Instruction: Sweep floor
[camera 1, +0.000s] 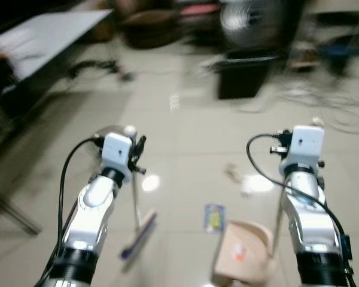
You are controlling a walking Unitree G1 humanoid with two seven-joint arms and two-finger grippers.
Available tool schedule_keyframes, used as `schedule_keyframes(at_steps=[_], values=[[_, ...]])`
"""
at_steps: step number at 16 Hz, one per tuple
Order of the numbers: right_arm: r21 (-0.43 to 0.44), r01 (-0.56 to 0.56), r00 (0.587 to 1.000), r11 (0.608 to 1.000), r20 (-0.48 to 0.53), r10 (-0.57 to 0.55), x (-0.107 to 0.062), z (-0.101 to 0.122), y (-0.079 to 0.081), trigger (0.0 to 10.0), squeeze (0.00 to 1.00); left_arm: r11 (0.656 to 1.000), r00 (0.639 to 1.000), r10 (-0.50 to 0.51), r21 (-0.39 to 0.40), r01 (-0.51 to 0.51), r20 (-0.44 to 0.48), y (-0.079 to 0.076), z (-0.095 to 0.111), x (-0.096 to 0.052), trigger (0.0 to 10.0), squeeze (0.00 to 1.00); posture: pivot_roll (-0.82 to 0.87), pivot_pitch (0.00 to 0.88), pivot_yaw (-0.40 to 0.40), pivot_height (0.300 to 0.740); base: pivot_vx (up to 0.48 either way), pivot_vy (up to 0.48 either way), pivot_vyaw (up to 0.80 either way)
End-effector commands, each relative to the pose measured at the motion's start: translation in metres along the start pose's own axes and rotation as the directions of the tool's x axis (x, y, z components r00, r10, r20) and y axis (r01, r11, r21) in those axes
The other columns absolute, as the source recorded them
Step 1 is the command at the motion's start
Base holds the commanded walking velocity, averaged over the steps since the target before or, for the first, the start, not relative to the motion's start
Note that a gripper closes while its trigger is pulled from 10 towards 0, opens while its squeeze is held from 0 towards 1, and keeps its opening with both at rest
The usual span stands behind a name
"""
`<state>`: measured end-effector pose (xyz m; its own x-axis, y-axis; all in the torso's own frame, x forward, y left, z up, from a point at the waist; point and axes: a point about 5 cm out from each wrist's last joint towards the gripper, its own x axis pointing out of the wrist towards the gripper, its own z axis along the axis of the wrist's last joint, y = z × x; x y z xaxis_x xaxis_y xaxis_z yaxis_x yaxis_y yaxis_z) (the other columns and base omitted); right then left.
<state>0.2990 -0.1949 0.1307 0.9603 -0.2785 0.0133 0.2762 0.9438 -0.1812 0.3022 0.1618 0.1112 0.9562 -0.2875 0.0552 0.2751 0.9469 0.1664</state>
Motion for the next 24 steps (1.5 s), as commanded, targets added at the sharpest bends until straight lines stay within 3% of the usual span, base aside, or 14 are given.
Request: schedule_keyframes(at_steps=[1, 8, 24], values=[[0.026, -0.011, 0.999, 1.0, 0.03, 0.01, 0.0006, 0.0094, 0.0039, 10.0, 0.0, 0.999, 0.999, 0.0, 0.033, -0.001, 0.046, 0.0038, 0.012, 0.0047, 10.0, 0.0, -0.01, 0.0, 0.12, 0.74, 0.0, 0.0, -0.8], [-0.007, -0.021, 1.0, 1.0, -0.01, 0.021, 0.0009, 0.0037, 0.0052, 10.0, 0.0, 0.999, 0.998, 0.0, 0.052, -0.003, 0.068, 0.005, 0.0163, 0.0074, 10.0, 0.0, -0.01, 0.0, 0.118, 0.74, 0.207, 0.0, -0.11], [-0.051, -0.014, 1.0, 0.999, 0.01, 0.014, 0.0022, 0.0041, 0.0008, 10.0, 0.0, 0.999, 0.996, 0.028, 0.042, -0.032, 0.083, 0.0058, 0.0193, 0.0134, 10.0, 0.0, -0.02, 0.0, 0.117, 0.74, 0.328, 0.0, 0.0]])
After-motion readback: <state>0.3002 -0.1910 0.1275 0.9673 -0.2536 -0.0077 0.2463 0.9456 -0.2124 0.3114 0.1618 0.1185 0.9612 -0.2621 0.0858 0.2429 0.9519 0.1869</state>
